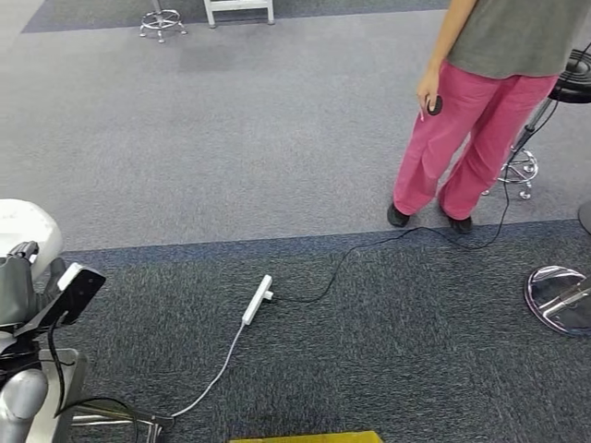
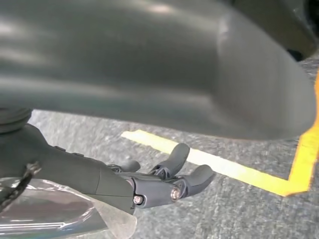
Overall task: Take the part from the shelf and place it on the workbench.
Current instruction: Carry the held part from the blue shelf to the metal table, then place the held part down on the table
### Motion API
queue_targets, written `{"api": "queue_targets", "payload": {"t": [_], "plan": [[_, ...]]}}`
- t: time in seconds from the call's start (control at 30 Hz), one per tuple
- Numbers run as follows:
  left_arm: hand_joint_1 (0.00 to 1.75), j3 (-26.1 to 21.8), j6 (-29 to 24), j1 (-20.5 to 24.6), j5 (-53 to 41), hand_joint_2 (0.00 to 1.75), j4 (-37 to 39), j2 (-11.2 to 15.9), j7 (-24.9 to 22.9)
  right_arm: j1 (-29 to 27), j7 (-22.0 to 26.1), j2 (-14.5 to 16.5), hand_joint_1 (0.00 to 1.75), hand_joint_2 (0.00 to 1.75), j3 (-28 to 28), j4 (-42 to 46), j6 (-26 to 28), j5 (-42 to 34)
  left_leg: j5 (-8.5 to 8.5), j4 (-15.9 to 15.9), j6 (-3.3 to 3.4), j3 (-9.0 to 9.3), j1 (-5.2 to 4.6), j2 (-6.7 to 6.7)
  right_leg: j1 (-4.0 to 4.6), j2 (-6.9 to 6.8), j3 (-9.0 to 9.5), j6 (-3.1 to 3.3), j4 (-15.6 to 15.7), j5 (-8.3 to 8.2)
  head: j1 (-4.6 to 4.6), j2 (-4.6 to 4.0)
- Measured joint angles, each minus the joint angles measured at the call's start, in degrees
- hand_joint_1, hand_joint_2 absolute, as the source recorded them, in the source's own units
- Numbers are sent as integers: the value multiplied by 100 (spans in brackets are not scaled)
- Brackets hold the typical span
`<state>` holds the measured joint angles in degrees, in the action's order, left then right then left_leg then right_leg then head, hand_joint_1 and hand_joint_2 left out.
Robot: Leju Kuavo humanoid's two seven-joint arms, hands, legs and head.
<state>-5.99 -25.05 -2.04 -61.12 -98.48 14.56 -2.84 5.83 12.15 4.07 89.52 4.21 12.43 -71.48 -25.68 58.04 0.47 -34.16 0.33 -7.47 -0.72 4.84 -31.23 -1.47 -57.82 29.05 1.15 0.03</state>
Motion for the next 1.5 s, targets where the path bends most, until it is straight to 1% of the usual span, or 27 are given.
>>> {"api": "queue_targets", "payload": {"t": [0.03,0.1,0.17,0.2,0.27,0.3,0.33,0.4,0.47,0.5,0.57,0.63,0.7,0.77,0.8,0.87,0.93,1.0,1.07,1.13,1.2,1.27,1.3,1.33,1.37,1.43,1.5], "plan": [[175,-3,2,-11,-5,175,-1,1,-3,2,-2,-1,0,0,1,1,4,1,13,-5,-35,-21,17,-57,7,-67,15,25,4,-9,1,1],[175,-14,3,-27,-13,175,-1,9,-11,8,-1,-4,0,0,-1,1,13,3,-68,109,-89,-88,14,123,7,-213,39,93,46,-31,18,1],[175,-18,4,-11,-20,175,0,17,-18,8,0,-7,0,0,-1,1,17,10,-369,647,-134,-340,4,508,19,-380,59,159,73,-31,41,-1],[175,-16,7,-4,-23,175,1,18,-19,2,-1,-7,0,0,0,1,19,12,-552,1051,-156,-532,10,625,32,-468,60,181,73,-21,49,-1],[175,-12,13,-16,-23,175,3,15,-23,-9,-5,-9,0,0,0,1,21,14,-713,1614,-183,-800,34,701,51,-644,67,199,71,0,48,-1],[175,-12,16,-23,-23,175,4,15,-25,-8,-7,-10,0,0,0,1,22,14,-635,1595,-188,-786,41,716,57,-726,76,199,70,12,48,-1],[175,-13,19,-26,-23,175,5,15,-27,-4,-8,-10,0,0,0,1,23,14,-457,1331,-186,-646,44,748,60,-803,95,193,70,29,49,-1],[175,-13,25,-22,-25,175,6,15,-31,6,-8,-11,0,0,-1,2,26,17,-122,535,-159,-222,9,987,78,-942,148,165,70,72,50,-1],[175,-13,39,-10,-28,175,5,15,-39,11,-10,-11,0,0,-1,4,29,24,-34,83,-94,-2,-55,1207,114,-1066,183,118,68,115,49,0],[175,-14,52,-10,-29,175,5,16,-47,13,-12,-11,0,0,-1,4,31,26,-63,53,-60,0,-86,1223,127,-1133,195,93,73,131,47,1],[175,-19,71,-23,-32,175,3,23,-60,19,-16,-11,0,0,1,7,31,30,-47,20,8,-13,-82,1076,123,-1237,224,33,82,174,41,1],[175,-22,77,-16,-35,175,-1,33,-71,33,-16,-11,0,0,0,8,33,31,-29,-12,79,5,-58,937,95,-1002,142,-26,-127,339,32,-1],[175,-13,85,0,-45,175,-3,29,-79,31,-16,-11,0,0,-1,8,34,32,-24,-21,128,16,-43,803,71,-627,-207,-52,-838,678,15,-1],[175,0,98,-1,-59,175,-2,18,-87,7,-19,-12,0,0,0,8,35,34,-25,-19,142,18,-44,647,68,-506,-640,-55,-1598,893,8,-1],[175,3,103,-4,-66,175,-1,15,-91,-2,-20,-12,0,0,0,8,35,36,-26,-18,142,22,-44,560,68,-493,-751,-52,-1711,837,7,-1],[175,5,109,-5,-78,175,-1,13,-99,-5,-21,-13,0,0,1,8,36,43,-31,-15,134,43,-39,391,60,-426,-641,-32,-1250,417,7,-1],[175,7,114,1,-87,175,-1,13,-105,2,-21,-14,0,0,1,8,36,47,-47,3,104,48,-37,239,25,-158,-326,-10,-447,26,8,-1],[175,10,121,1,-94,175,-1,13,-110,4,-22,-15,0,0,1,8,35,48,-38,16,39,6,-26,101,8,20,-144,12,-68,-59,10,0],[175,13,127,-22,-102,175,-1,18,-116,4,-25,-15,0,0,1,8,34,48,-15,13,-32,-36,-2,-9,15,-78,-98,56,-23,-56,10,1],[175,13,131,-43,-108,175,-1,28,-120,7,-24,-17,0,0,0,8,36,46,-120,159,-84,-104,-7,200,14,-219,-65,124,24,-79,30,0],[175,19,136,-37,-110,175,-1,38,-120,4,-21,-20,0,0,-1,8,37,46,-448,739,-138,-363,-8,564,30,-378,-40,182,51,-78,56,-1],[175,27,146,-41,-111,175,0,39,-121,-9,-19,-20,0,0,1,8,34,46,-739,1443,-181,-692,15,691,54,-548,-36,211,49,-58,62,-1],[175,29,152,-52,-112,175,1,38,-122,-13,-19,-20,0,0,1,8,33,46,-750,1589,-191,-759,23,704,61,-630,-33,216,49,-48,64,-1],[175,30,157,-60,-116,175,1,37,-122,-13,-19,-20,0,0,1,8,32,46,-653,1514,-193,-718,27,718,66,-708,-26,215,48,-37,63,-1],[175,30,158,-64,-120,175,1,38,-123,-11,-19,-20,0,0,1,8,32,46,-470,1221,-185,-562,24,759,70,-784,-10,210,48,-23,63,-1],[175,31,160,-58,-128,175,0,40,-125,-4,-18,-20,0,0,1,8,32,45,-154,432,-139,-149,-23,1021,93,-919,30,180,44,15,63,-1],[175,33,160,-50,-133,175,-1,40,-127,1,-17,-20,0,0,1,8,32,44,-76,30,-74,46,-86,1208,123,-1039,54,132,39,49,59,-1]]}}
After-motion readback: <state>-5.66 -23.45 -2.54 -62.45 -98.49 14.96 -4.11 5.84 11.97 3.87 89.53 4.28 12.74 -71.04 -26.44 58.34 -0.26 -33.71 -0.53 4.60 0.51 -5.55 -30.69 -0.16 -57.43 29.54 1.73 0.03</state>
